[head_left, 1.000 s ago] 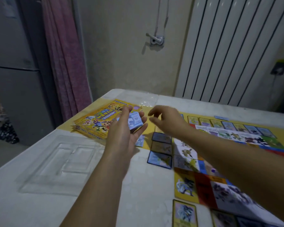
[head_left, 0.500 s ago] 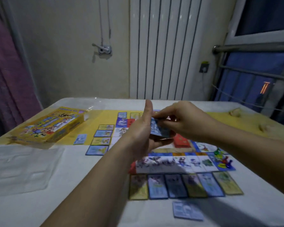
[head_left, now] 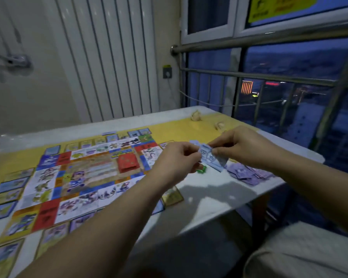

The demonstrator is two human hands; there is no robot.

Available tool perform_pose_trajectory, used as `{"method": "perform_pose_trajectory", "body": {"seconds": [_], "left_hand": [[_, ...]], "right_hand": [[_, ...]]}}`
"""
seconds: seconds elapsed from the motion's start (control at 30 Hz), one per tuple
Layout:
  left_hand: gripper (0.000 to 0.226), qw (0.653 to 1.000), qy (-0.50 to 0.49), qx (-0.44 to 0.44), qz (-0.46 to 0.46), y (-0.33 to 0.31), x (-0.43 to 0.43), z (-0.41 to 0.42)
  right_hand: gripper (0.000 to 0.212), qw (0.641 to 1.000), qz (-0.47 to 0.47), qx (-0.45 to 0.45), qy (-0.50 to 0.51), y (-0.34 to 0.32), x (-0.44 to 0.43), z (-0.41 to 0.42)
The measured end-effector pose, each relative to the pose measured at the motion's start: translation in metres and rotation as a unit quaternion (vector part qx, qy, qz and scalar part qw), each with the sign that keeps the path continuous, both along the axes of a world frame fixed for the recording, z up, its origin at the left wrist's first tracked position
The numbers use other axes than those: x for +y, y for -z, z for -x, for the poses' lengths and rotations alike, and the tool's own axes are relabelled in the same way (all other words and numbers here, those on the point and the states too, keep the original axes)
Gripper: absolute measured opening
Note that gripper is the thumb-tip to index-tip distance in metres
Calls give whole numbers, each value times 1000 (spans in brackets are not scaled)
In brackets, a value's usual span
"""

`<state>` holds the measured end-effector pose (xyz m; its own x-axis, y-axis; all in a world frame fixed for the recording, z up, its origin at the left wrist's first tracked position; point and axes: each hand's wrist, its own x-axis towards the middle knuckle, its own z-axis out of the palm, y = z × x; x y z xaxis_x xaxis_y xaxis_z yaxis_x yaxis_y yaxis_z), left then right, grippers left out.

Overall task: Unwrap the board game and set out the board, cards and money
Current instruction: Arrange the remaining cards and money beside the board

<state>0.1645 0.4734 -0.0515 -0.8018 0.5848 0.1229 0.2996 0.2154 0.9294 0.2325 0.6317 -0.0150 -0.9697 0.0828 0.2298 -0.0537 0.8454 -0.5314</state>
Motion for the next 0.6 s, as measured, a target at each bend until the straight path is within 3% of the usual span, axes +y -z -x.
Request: {"method": "perform_pose_trajectory", "body": {"seconds": [0.13, 0.33, 0.43, 0.6], "left_hand": [[15, 988, 37, 34, 145, 11, 44, 3], [12, 934, 66, 92, 338, 23, 68, 14], [8, 905, 78, 139, 395, 24, 73, 17], [14, 851, 62, 252, 456, 30, 79, 16]], "right_hand": [[21, 996, -31, -63, 60, 17, 46, -16], [22, 976, -108, -141, 123, 24, 85, -13], [24, 962, -161, -185, 116, 25, 87, -1], [24, 959, -170, -206, 96, 25, 88, 12]]}}
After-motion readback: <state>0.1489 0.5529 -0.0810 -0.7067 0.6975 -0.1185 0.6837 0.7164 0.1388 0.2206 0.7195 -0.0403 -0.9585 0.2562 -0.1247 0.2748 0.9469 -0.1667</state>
